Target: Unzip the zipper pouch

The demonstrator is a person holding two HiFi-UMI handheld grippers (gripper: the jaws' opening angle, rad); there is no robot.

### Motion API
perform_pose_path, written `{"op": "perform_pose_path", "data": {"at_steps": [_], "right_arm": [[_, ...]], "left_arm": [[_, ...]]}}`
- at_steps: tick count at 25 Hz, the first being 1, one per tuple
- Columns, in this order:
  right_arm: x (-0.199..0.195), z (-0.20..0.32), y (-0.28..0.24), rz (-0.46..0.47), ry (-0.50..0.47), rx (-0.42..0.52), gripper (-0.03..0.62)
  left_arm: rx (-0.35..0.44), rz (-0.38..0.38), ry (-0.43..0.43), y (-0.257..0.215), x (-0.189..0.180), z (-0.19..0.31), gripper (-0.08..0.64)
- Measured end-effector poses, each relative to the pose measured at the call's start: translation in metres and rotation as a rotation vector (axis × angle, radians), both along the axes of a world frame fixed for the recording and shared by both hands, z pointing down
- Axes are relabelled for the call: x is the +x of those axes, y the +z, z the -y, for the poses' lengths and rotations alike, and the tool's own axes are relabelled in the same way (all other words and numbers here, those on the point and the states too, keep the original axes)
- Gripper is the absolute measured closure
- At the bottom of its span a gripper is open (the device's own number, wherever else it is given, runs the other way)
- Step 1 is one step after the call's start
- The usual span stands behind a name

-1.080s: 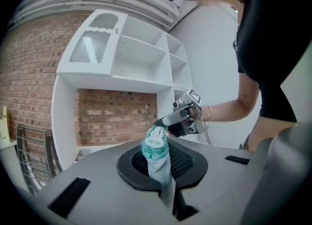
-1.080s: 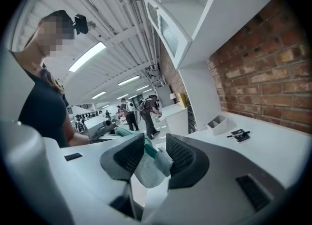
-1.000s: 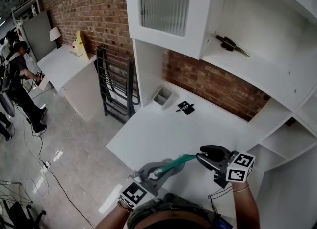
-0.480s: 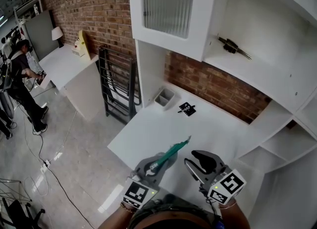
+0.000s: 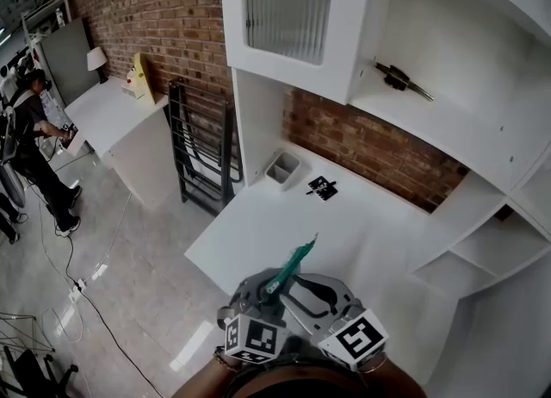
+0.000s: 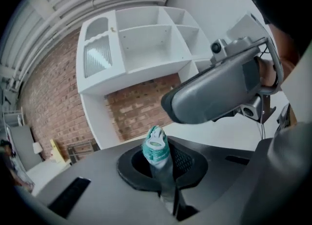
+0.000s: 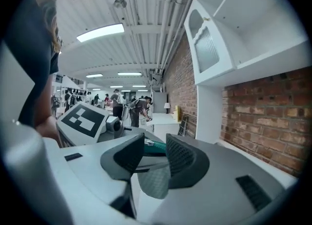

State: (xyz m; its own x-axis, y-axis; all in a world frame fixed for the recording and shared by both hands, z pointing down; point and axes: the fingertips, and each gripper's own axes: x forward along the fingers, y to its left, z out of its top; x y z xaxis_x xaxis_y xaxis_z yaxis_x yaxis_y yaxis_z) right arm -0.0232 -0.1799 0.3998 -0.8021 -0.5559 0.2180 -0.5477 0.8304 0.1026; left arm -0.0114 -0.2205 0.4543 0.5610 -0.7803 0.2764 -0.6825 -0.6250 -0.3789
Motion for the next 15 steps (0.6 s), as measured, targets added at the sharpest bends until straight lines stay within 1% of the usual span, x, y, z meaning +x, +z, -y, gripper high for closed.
{"op": "perform_pose_path", "data": {"at_steps": [1,3,5,8,12,15], "right_arm": [[-0.004,-0.002,0.003,-0.028,-0.015,-0.003,0.454],[-0.012,-0.006,0.005,-0.042,-0.038,-0.013,0.453],[-0.018,-0.008,0.006,-0.046,-0.050,-0.030,0.451],[-0.022,-0.008,0.012,-0.070,-0.038,-0.033,0.449],[-0.022,-0.009,0.018,-0.167,-0.028,0.017,0.448],[-0.024,-0.010,0.022,-0.175,-0.018,0.032,0.448]], "left_arm": [[0.019,0.053,-0.003,0.001,0.001,0.000,0.551],[0.050,0.144,-0.005,0.004,0.002,-0.001,0.551],[0.063,0.196,-0.012,0.006,0.002,0.000,0.551],[0.061,0.237,-0.026,0.010,0.000,0.001,0.551],[0.049,0.284,-0.029,0.020,-0.002,0.000,0.551],[0.048,0.307,-0.032,0.025,-0.004,-0.001,0.551]]}}
